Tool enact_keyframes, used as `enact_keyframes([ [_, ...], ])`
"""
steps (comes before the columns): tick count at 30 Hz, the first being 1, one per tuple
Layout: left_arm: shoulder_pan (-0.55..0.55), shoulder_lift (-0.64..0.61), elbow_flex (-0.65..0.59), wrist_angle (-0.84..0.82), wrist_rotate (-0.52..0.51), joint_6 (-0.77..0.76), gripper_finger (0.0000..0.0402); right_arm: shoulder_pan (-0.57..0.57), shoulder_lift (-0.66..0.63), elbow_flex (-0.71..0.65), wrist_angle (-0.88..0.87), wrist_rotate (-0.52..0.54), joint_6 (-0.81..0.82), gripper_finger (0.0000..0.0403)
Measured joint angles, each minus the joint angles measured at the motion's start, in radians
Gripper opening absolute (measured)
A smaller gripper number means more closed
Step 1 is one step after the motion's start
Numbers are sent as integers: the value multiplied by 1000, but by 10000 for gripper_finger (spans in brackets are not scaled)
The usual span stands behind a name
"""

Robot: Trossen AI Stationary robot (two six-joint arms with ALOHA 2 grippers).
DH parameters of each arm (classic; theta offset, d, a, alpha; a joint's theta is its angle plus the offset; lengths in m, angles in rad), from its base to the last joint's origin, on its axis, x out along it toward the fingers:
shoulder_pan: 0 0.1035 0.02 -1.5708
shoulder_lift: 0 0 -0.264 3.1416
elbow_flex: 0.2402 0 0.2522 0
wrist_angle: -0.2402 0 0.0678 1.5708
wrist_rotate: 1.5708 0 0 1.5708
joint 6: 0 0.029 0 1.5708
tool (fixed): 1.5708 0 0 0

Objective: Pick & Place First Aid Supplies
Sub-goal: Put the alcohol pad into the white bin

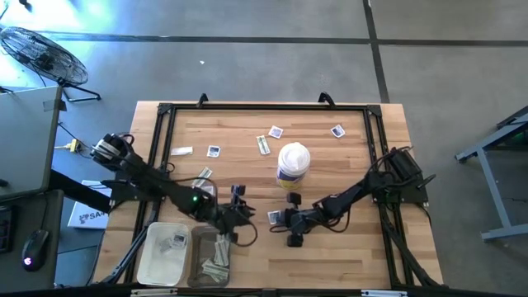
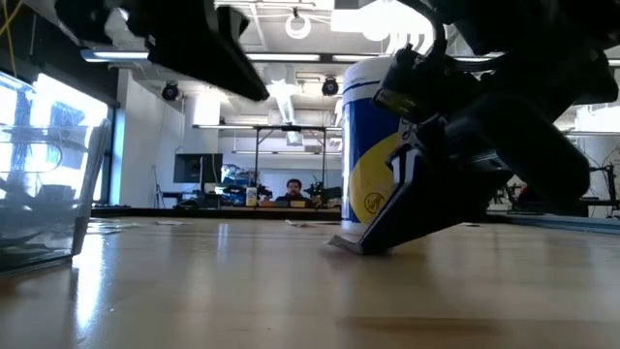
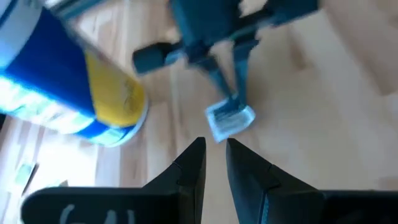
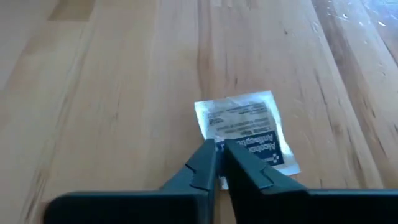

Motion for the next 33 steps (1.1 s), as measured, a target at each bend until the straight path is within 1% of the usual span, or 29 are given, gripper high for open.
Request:
enact_keyframes([
  [1, 7, -3, -10, 0, 1, 0, 60, -3, 0, 0, 2, 0, 0, 11],
  [3, 26, -2, -12, 28, 15, -6, 60, -8, 0, -1, 13, 4, 1, 5],
  [6, 50, 2, -14, 37, 37, -40, 60, -10, -13, -4, 33, 9, 0, 12],
  [8, 63, 13, -16, 34, 69, -54, 60, -10, -33, -1, 25, 9, 2, 11],
  [10, 63, 20, -17, 44, 91, -52, 60, -9, -70, -3, -7, 16, 7, 4],
  [13, 57, 32, -17, 58, 97, -20, 60, -10, -133, -4, -20, 56, 48, 3],
  [16, 54, 51, -14, 147, 127, 8, 60, -9, -193, 3, 3, 94, 81, 2],
  [19, 54, 78, -16, 214, 164, 44, 60, -9, -216, 0, 11, 67, 82, 1],
  [21, 54, 98, -16, 229, 160, 63, 60, -8, -226, 1, 39, 35, 84, 2],
  [27, 55, 145, -16, 287, 77, 112, 60, -7, -225, 1, 63, -52, 122, 2],
  [29, 55, 145, -16, 303, 73, 126, 60, -6, -225, 2, 62, -55, 122, 1],
  [33, 55, 145, -16, 313, 100, 131, 60, -6, -225, 2, 73, -52, 121, 2],
])
